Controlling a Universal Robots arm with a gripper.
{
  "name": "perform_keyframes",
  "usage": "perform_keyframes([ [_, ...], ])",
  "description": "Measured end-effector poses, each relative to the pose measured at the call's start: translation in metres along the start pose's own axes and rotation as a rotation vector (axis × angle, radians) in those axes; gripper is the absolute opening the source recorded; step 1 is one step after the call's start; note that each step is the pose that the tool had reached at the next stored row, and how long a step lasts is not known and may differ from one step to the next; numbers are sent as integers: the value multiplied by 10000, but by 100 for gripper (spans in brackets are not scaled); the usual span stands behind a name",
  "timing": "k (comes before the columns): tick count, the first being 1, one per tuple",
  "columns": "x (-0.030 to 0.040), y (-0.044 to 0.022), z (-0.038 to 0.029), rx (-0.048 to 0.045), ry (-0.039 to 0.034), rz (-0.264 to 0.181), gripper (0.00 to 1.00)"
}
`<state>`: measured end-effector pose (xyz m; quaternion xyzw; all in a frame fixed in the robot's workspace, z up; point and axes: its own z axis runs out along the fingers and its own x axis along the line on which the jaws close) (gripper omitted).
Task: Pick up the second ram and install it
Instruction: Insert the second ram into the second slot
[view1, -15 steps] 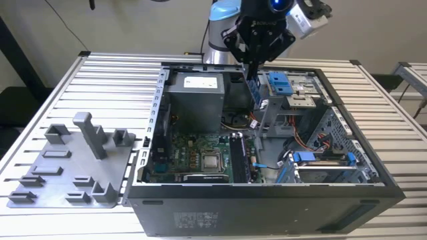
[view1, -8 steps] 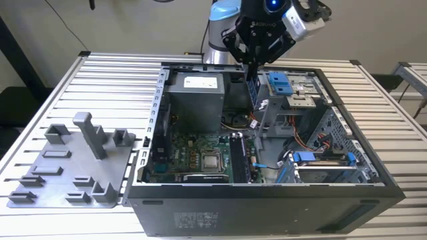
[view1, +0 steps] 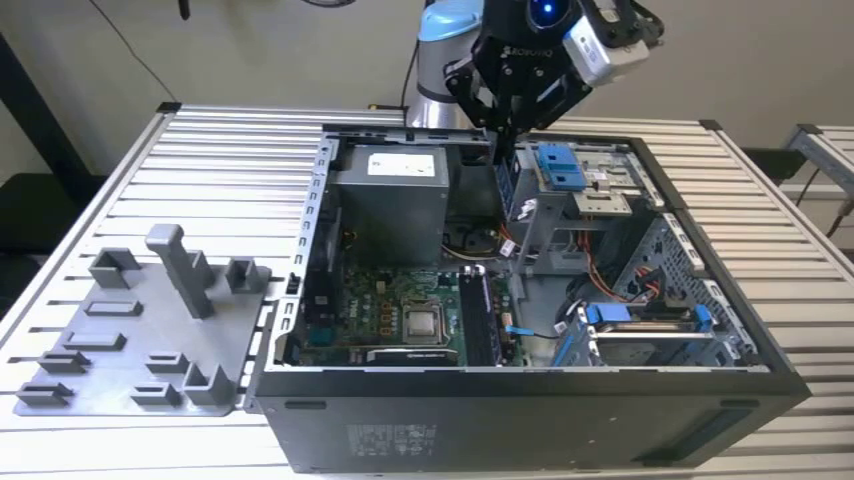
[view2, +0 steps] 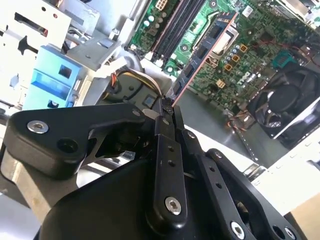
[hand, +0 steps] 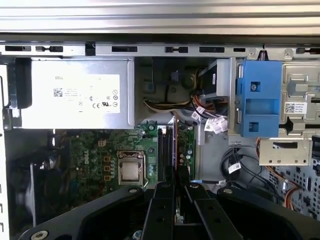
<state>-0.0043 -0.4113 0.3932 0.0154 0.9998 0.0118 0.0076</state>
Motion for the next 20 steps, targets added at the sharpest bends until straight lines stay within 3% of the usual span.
perform_keyframes([
  [9,-49,-154,128,5,148,2,14],
  [20,-84,-228,305,7,166,3,14],
])
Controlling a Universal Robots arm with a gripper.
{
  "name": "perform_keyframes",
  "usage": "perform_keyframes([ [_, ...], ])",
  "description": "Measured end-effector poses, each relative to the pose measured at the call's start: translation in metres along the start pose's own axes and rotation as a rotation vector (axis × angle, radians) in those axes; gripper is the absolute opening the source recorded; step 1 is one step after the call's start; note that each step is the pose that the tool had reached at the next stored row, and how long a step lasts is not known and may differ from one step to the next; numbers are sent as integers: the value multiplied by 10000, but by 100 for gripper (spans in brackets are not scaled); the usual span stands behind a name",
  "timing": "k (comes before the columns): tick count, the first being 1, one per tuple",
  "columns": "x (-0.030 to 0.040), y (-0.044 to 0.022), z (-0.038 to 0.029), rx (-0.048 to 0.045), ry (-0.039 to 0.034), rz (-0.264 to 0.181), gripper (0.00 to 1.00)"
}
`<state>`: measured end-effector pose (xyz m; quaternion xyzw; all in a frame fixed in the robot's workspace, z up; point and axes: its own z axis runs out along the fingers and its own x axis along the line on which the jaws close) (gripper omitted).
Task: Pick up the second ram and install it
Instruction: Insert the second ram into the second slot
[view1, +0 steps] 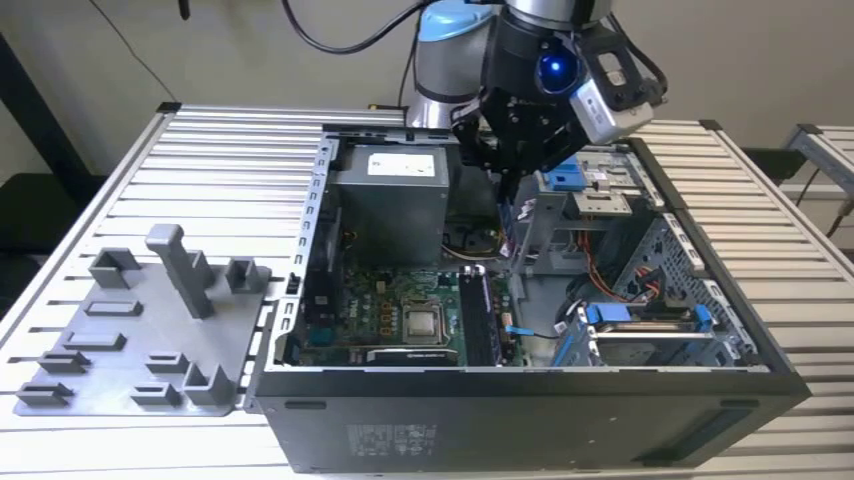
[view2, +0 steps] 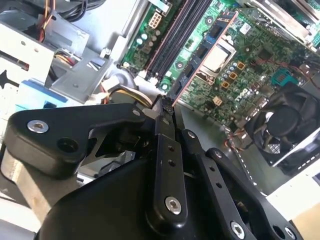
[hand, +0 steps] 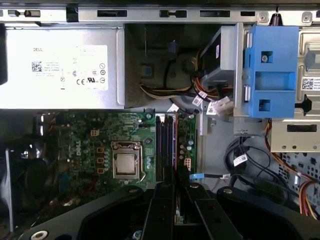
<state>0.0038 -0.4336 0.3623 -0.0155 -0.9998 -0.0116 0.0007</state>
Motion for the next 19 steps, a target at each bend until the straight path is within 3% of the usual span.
perform_keyframes([
  [19,-10,-19,283,-1,-1,-1,14],
])
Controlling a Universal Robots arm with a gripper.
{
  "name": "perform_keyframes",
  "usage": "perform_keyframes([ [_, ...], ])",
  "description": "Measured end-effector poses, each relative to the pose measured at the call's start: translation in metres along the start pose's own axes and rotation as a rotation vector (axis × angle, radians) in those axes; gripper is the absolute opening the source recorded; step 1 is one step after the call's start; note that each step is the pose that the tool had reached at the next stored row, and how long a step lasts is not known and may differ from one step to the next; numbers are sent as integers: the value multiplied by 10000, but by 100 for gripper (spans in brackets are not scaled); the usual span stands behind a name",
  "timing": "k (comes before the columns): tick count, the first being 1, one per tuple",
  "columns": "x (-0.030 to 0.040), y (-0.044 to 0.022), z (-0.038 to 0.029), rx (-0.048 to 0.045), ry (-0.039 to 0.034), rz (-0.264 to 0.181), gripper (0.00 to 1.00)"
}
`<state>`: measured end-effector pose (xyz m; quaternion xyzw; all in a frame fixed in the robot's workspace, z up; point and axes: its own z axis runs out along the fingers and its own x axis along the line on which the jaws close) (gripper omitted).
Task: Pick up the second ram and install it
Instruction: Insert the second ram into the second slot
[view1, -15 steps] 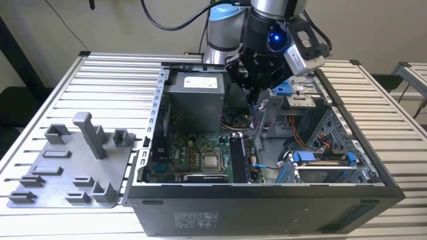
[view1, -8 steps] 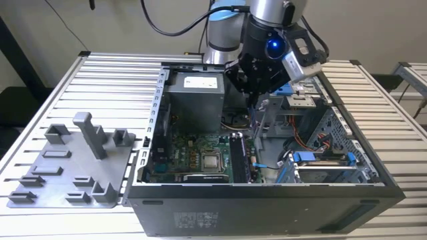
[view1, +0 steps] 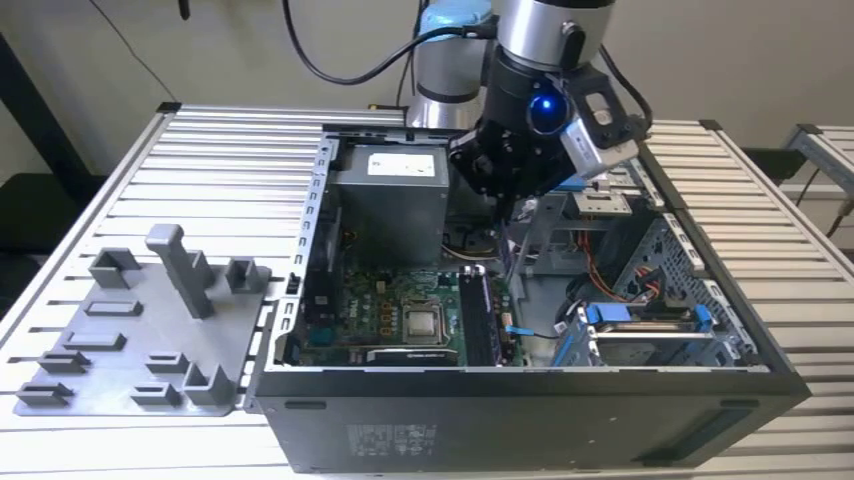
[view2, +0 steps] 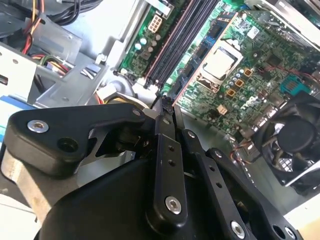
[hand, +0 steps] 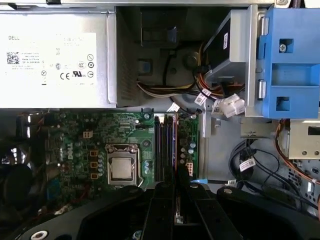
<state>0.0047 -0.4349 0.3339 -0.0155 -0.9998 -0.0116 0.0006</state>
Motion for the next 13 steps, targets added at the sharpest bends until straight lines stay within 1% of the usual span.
perform_keyframes([
  [13,-11,-17,181,1,-3,0,14],
])
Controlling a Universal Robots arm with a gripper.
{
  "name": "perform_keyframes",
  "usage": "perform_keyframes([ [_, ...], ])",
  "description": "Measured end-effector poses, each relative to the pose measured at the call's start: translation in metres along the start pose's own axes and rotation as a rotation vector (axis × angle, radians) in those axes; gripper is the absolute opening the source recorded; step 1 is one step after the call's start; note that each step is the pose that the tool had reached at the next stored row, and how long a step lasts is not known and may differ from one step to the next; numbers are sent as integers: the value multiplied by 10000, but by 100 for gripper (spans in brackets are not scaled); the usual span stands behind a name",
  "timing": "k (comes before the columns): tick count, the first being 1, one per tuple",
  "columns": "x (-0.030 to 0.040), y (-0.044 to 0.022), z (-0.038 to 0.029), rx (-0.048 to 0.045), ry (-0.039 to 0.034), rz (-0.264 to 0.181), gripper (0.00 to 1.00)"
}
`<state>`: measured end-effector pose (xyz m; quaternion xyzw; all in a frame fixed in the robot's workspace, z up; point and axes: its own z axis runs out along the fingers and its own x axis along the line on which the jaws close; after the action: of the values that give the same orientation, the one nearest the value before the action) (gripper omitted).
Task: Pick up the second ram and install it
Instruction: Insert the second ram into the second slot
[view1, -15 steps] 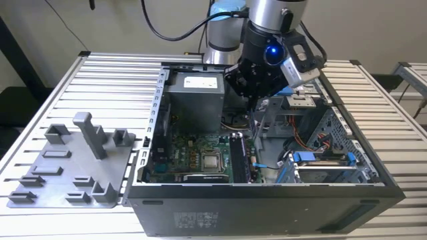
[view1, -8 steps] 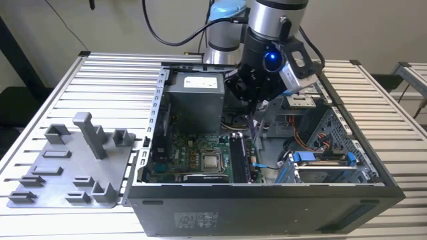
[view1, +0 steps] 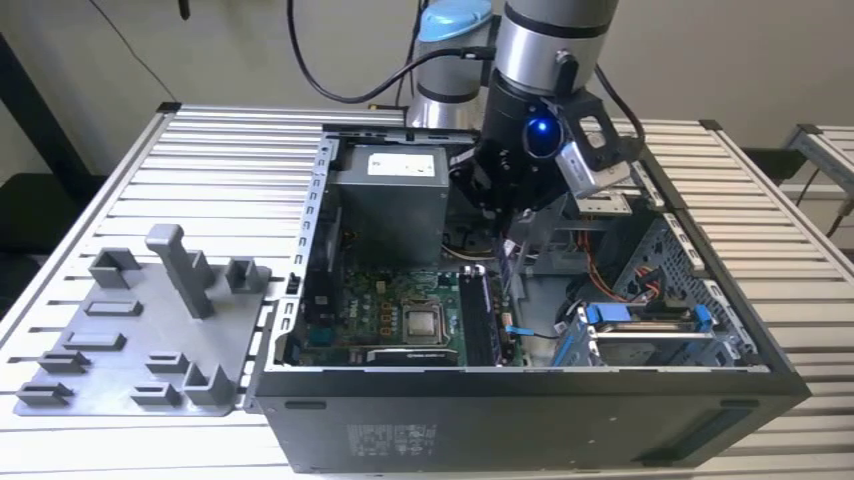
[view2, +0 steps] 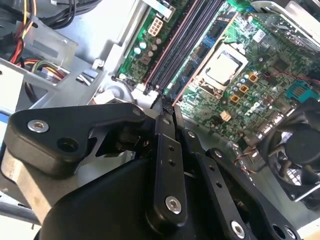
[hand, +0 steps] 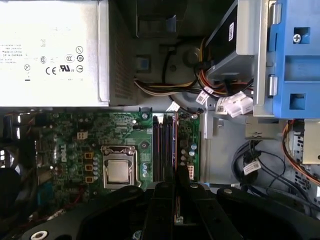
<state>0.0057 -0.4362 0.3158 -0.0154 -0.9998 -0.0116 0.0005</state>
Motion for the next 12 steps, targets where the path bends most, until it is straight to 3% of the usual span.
perform_keyframes([
  [12,0,-13,188,61,-11,1,14],
])
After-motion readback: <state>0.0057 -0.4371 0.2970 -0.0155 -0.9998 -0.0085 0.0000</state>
